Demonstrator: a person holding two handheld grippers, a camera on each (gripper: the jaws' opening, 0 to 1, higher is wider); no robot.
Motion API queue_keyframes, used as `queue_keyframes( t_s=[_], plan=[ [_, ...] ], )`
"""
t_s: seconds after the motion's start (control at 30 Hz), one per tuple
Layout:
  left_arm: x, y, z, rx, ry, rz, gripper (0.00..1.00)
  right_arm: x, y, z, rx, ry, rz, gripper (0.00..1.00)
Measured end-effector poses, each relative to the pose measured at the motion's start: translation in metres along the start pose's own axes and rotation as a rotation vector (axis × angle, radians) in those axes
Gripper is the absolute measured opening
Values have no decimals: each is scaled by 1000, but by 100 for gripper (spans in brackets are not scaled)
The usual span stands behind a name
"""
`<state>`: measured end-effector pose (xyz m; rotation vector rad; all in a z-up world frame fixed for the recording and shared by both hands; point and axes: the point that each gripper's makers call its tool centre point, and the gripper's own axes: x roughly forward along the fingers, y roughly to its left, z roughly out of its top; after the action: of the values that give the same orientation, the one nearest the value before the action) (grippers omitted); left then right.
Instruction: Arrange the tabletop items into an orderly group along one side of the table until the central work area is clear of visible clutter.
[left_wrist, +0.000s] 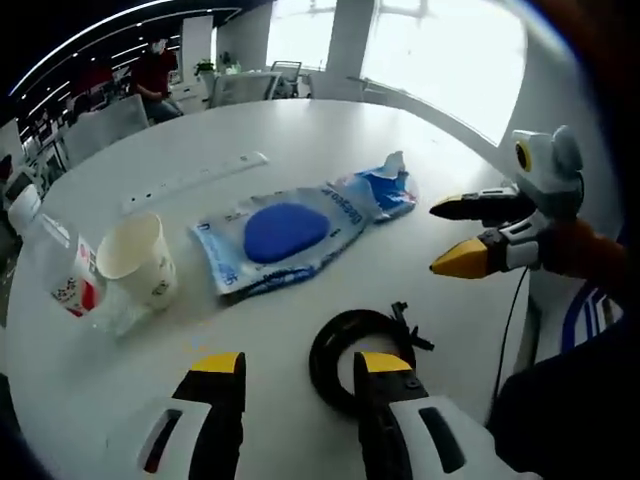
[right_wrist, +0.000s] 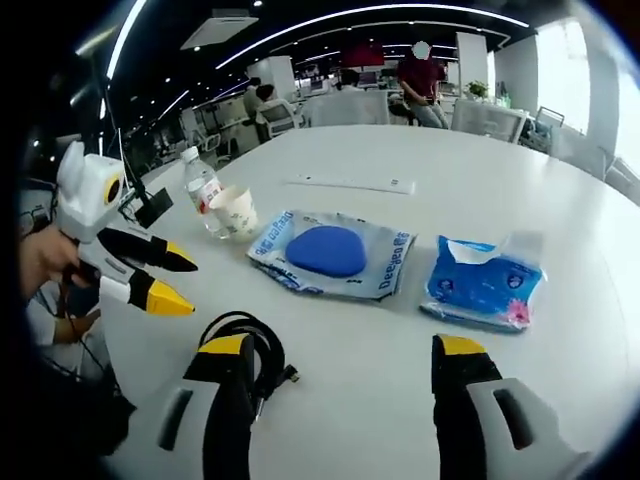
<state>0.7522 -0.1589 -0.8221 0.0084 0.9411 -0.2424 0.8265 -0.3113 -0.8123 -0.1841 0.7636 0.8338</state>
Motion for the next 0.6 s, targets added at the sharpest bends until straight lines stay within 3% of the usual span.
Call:
queue_keyframes(
  t_s=[0.13, 0.4, 0.6],
  plan=[
    [3, -7, -8, -1, 10, -15, 40, 1, 13, -10, 9, 19, 10, 65],
    [10, -17, -25, -46, 26, -52, 36, 7, 35, -30, 65, 53, 35, 45],
    [13, -20, -30, -55, 30, -60, 32, 14, 48, -43, 106, 78, 57, 38]
  ],
)
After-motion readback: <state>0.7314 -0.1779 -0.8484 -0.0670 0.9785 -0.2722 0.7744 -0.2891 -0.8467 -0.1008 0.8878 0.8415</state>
